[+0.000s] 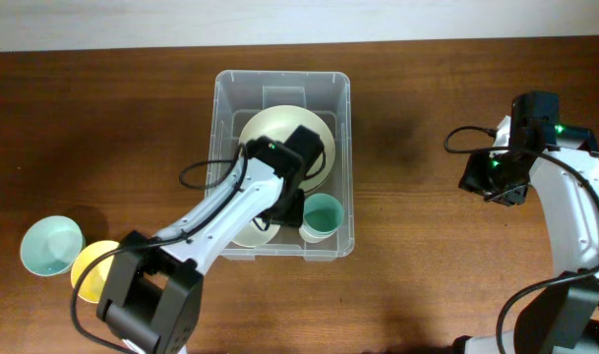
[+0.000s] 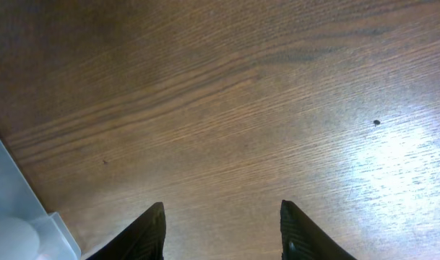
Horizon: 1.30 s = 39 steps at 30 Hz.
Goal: Pack container
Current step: 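Grasp the white bowl with the left gripper and set it in bin's front-left, then move the left gripper to the yellow bowl rim and grasp it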
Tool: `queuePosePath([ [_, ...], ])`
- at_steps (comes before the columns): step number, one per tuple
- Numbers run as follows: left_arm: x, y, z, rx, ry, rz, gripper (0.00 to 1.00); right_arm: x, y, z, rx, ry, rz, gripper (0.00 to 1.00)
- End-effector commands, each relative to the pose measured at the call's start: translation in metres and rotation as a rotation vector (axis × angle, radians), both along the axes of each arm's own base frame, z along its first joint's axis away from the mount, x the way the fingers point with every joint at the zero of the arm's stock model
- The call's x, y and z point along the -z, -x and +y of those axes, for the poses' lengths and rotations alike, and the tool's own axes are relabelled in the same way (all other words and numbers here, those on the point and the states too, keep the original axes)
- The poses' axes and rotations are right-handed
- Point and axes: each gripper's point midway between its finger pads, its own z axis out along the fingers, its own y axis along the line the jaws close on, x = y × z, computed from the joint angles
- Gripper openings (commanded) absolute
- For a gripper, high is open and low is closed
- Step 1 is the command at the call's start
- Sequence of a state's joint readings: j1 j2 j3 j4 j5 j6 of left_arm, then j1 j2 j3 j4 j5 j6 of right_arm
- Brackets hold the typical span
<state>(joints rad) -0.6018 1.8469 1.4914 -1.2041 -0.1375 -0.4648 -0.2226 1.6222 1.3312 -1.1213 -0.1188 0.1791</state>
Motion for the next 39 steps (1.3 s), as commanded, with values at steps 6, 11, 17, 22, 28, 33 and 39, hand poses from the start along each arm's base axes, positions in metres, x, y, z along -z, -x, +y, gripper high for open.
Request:
queuePosePath([
  [6, -0.157, -0.029, 0.090, -0.230, 0.060, -0.385, 0.72, -0.001, 0.000, 0.003, -0.014, -0.002, -0.006, 0.47],
  [11, -0.166, -0.001, 0.183, -0.510, 0.002, -0.364, 0.73, -0.001, 0.000, 0.003, -0.014, -0.002, -0.006, 0.47],
  [17, -0.104, 0.026, 0.240, -0.731, -0.023, -0.204, 0.80, -0.001, 0.000, 0.003, -0.014, -0.002, -0.006, 0.47],
  [22, -0.022, 0.051, 0.257, -0.842, 0.008, -0.075, 0.80, -0.001, 0.000, 0.003, -0.014, -0.002, -0.006, 0.47],
  [28, 0.038, 0.068, 0.266, -0.884, 0.030, -0.022, 0.80, -0.001, 0.000, 0.003, -0.014, -0.002, -0.006, 0.47],
  [33, 0.058, 0.052, 0.269, -0.853, 0.048, -0.037, 0.76, -0.001, 0.000, 0.003, -0.014, -0.002, -0.005, 0.47],
  [39, 0.079, 0.039, 0.268, -0.846, 0.072, -0.028, 0.56, -0.001, 0.000, 0.003, -0.014, -0.002, -0.005, 0.47],
])
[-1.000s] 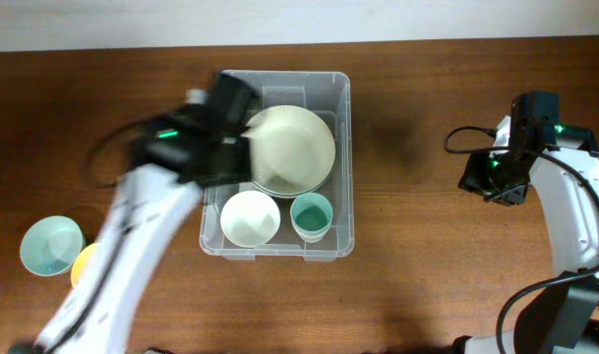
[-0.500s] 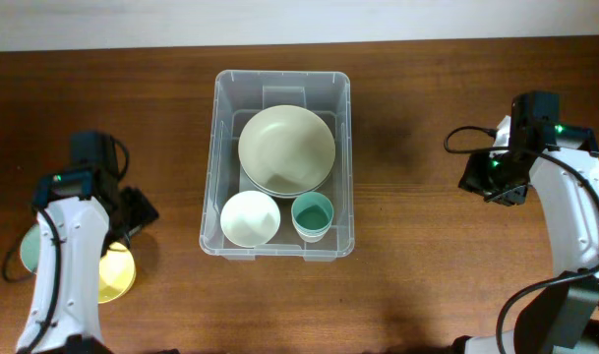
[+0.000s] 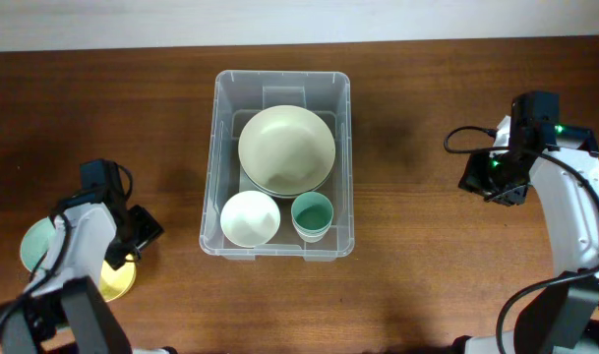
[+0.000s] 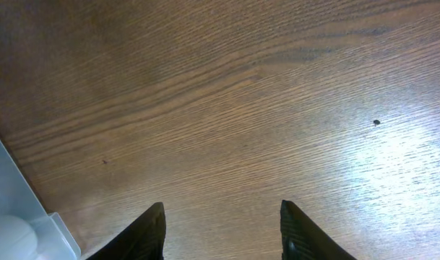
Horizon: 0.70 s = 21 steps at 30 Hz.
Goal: Pack container
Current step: 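Move the left gripper to the yellow bowl rim and grasp it, then carry the yellow bowl into the white bowl in the bin and release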
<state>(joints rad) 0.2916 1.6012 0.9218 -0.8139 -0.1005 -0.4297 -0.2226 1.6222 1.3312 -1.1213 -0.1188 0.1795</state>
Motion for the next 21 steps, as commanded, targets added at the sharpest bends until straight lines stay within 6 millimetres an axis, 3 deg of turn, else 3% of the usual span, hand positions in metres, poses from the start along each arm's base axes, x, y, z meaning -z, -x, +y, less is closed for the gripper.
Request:
queuePosePath([
  [1, 0.012, -0.001, -0.003, 0.012, 0.035, 0.016, 0.47, -0.001, 0.000, 0.003, -0.014, -0.002, -0.005, 0.47],
  [2, 0.012, -0.002, -0.003, 0.012, 0.034, 0.013, 0.26, -0.001, 0.000, 0.003, -0.014, -0.002, -0.005, 0.47],
  [6, 0.007, -0.007, -0.006, 0.015, 0.055, 0.003, 0.01, -0.001, 0.000, 0.003, -0.014, -0.002, -0.006, 0.47],
  [8, 0.001, -0.010, -0.009, 0.018, 0.074, -0.001, 0.01, -0.001, 0.000, 0.003, -0.014, -0.002, -0.006, 0.47],
  [11, -0.028, -0.024, -0.017, 0.047, 0.088, -0.029, 0.01, -0.001, 0.000, 0.003, -0.014, -0.002, -0.006, 0.47],
  [15, -0.101, -0.057, -0.040, 0.148, 0.057, -0.168, 0.01, -0.001, 0.000, 0.003, -0.014, -0.002, -0.006, 0.47],
  [18, -0.157, -0.076, -0.069, 0.250, 0.037, -0.302, 0.01, -0.001, 0.000, 0.003, -0.014, -0.002, -0.006, 0.47],
  [19, -0.192, -0.085, -0.098, 0.337, 0.034, -0.396, 0.01, -0.001, 0.000, 0.003, -0.014, -0.002, -0.006, 0.47],
  [21, -0.219, -0.090, -0.132, 0.437, 0.033, -0.471, 0.01, -0.001, 0.000, 0.003, -0.014, -0.002, -0.006, 0.47],
])
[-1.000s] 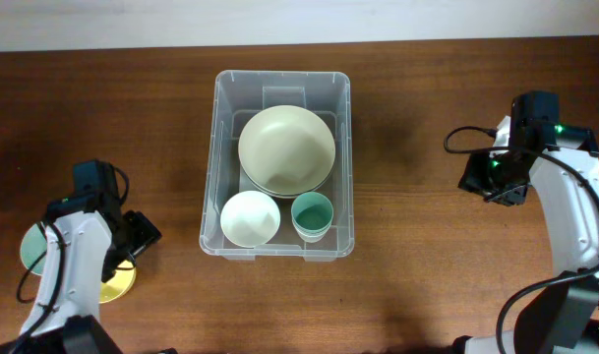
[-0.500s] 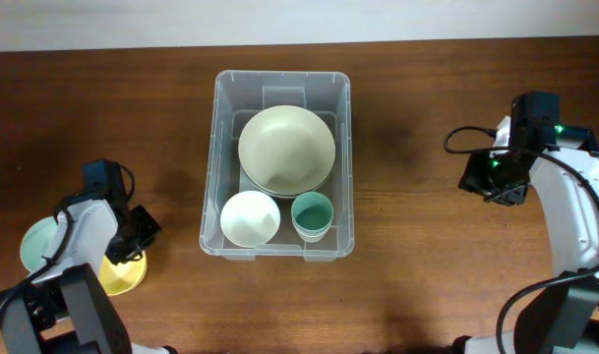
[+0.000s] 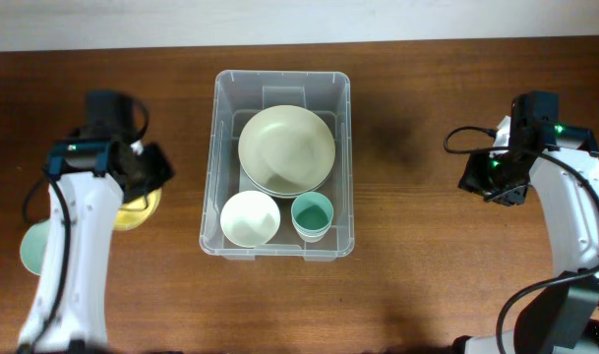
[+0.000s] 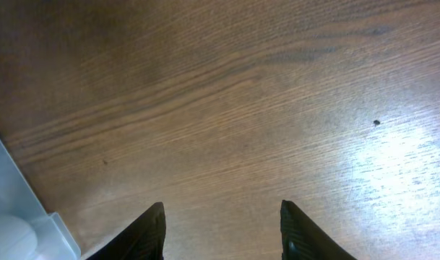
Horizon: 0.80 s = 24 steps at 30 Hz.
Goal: Pack container
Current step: 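Carry the yellow bowl into the white bowl in the bin and release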
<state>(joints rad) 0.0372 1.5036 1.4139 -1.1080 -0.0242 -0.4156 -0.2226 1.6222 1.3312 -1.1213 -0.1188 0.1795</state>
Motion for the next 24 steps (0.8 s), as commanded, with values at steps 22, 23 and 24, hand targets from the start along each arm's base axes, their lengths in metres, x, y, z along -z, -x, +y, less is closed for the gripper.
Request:
queuePosePath([
  [22, 0.065, 0.032, -0.203, 0.590, -0.080, 0.251, 0.01, -0.001, 0.000, 0.003, -0.014, -0.002, -0.005, 0.47],
  [23, 0.067, 0.033, -0.202, 0.588, -0.083, 0.260, 0.02, -0.001, 0.000, 0.003, -0.014, -0.002, -0.005, 0.47],
  [24, 0.068, 0.034, -0.201, 0.586, -0.085, 0.270, 0.06, -0.001, 0.000, 0.003, -0.014, -0.002, -0.006, 0.47],
])
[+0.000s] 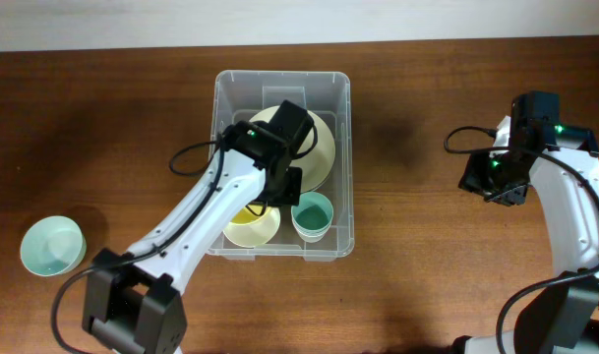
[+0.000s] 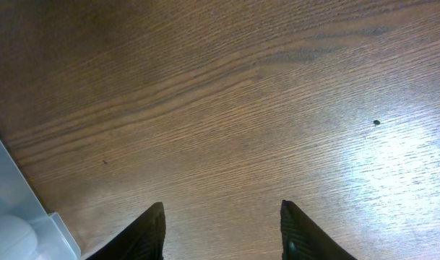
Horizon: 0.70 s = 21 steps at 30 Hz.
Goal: Pack container
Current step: 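Carry the yellow bowl into the white bowl in the bin and release, then move the left gripper to the mint-green bowl and grasp its rim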
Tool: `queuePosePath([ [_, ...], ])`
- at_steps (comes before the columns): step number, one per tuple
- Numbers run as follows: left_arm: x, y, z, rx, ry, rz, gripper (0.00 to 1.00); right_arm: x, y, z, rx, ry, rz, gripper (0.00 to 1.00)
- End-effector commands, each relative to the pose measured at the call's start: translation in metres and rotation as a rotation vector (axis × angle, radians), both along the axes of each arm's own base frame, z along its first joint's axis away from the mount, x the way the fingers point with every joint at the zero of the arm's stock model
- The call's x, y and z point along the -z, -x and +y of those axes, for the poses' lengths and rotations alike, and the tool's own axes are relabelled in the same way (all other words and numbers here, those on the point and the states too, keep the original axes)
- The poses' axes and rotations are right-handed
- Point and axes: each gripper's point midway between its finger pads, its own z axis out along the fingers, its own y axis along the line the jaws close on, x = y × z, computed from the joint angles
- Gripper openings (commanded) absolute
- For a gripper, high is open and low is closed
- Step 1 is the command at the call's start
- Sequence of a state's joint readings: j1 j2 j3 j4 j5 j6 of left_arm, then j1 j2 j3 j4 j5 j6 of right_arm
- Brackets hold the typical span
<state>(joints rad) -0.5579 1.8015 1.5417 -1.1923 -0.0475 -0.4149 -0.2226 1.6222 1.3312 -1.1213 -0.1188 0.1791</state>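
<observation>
The clear plastic container stands mid-table. Inside are a large pale green plate, a teal cup and a white bowl. A yellow bowl sits in the white bowl. My left gripper reaches into the container at the yellow bowl's rim and looks shut on it, though the wrist hides its fingers. My right gripper hangs open over bare wood to the right of the container, with nothing between its fingers.
A teal bowl sits on the table at the far left. The container's corner shows at the left edge of the right wrist view. The right arm stands along the table's right side.
My left gripper was left of the container with the yellow bowl. It is now inside the container, and the yellow bowl rests in the white bowl. The right arm has not moved.
My left gripper was in the container over the white bowl. Then it was at the far left by the yellow and teal bowls, with the white bowl left in the container. Then it held the yellow bowl nearer the container, and now the bowl is inside.
</observation>
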Motion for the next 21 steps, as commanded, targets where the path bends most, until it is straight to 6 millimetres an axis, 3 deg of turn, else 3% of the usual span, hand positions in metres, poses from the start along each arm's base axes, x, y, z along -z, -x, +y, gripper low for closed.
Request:
queuePosePath([
  [1, 0.004, 0.005, 0.001, -0.002, -0.006, 0.030, 0.16, -0.001, 0.000, 0.003, -0.013, -0.002, -0.006, 0.47],
  [4, 0.001, 0.006, 0.005, -0.006, -0.014, 0.030, 0.27, -0.001, 0.000, 0.003, -0.013, -0.002, -0.006, 0.47],
  [6, -0.011, 0.002, 0.012, -0.025, -0.017, 0.012, 0.37, -0.001, 0.000, 0.003, -0.014, -0.002, -0.005, 0.47],
  [8, -0.032, -0.005, 0.025, -0.057, -0.024, -0.032, 0.38, -0.001, 0.000, 0.003, -0.014, -0.002, -0.005, 0.47],
  [10, -0.066, -0.016, 0.053, -0.119, -0.058, -0.118, 0.39, -0.001, 0.000, 0.003, -0.014, -0.002, -0.005, 0.47],
  [15, -0.139, -0.024, 0.139, -0.346, -0.087, -0.311, 0.64, -0.001, 0.000, 0.003, -0.017, -0.002, -0.006, 0.47],
  [18, -0.157, -0.017, 0.197, -0.516, -0.095, -0.362, 0.72, -0.001, 0.000, 0.003, -0.017, -0.002, -0.006, 0.47],
  [21, -0.157, -0.003, 0.255, -0.687, -0.134, -0.335, 0.73, -0.001, 0.000, 0.003, -0.017, -0.002, -0.007, 0.47],
])
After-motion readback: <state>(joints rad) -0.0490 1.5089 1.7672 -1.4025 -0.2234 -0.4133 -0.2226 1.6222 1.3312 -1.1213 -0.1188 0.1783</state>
